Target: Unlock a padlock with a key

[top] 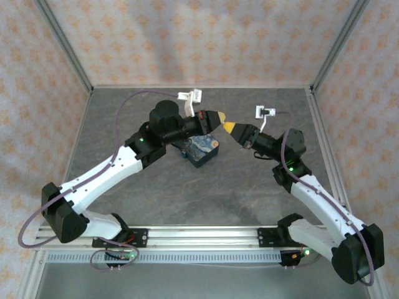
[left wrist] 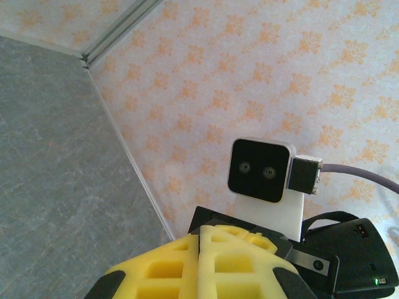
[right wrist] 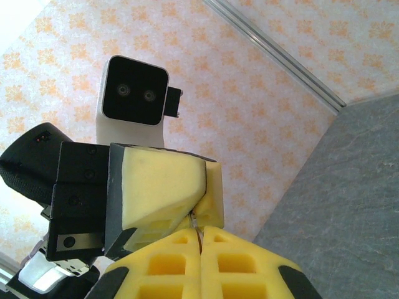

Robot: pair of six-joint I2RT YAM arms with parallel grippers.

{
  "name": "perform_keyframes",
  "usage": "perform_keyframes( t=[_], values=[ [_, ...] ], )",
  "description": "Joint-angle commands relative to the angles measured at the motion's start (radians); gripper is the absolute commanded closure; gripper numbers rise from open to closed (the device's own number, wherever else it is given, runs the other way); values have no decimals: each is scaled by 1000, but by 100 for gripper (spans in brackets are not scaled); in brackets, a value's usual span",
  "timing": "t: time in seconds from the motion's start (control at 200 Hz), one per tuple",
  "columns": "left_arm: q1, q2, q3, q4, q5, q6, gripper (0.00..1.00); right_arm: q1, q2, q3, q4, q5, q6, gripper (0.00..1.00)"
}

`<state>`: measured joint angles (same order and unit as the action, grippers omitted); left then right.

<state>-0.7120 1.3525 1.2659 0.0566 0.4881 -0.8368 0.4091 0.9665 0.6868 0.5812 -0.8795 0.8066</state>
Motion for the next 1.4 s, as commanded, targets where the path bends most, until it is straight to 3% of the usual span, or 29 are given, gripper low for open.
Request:
perform_keyframes(
  t=[0.0,0.135,0.195,0.215,0.355,0.445,0.651,0.886,1.121,1.396],
  values=[
    [0,-44,-8,8,-15,22,100,-19,-12,2,25,49,-17,100],
    [0,-41,3,-19,-30,28,100,-19,-9,11,1,40,-34,100],
    [2,-45,7,-51,-56,37,68,-20,-11,18,-22,36,-50,100],
    [3,-48,7,-59,-64,39,62,-21,-12,21,-32,35,-56,100],
    [39,-96,-47,-78,-107,31,43,-29,-14,33,-96,29,-94,100],
    [62,-141,-94,-111,-142,34,36,-39,-10,40,-141,29,-117,100],
    [74,-229,-198,-314,-301,106,18,-47,32,80,-291,72,-206,100],
    [81,-277,-418,-346,-428,134,8,-45,187,194,-533,208,-339,100],
    [125,-196,-625,-57,-396,157,2,17,366,246,-626,366,-372,100],
    [149,34,-637,152,-354,211,0,37,428,154,-555,435,-320,100]
  ],
)
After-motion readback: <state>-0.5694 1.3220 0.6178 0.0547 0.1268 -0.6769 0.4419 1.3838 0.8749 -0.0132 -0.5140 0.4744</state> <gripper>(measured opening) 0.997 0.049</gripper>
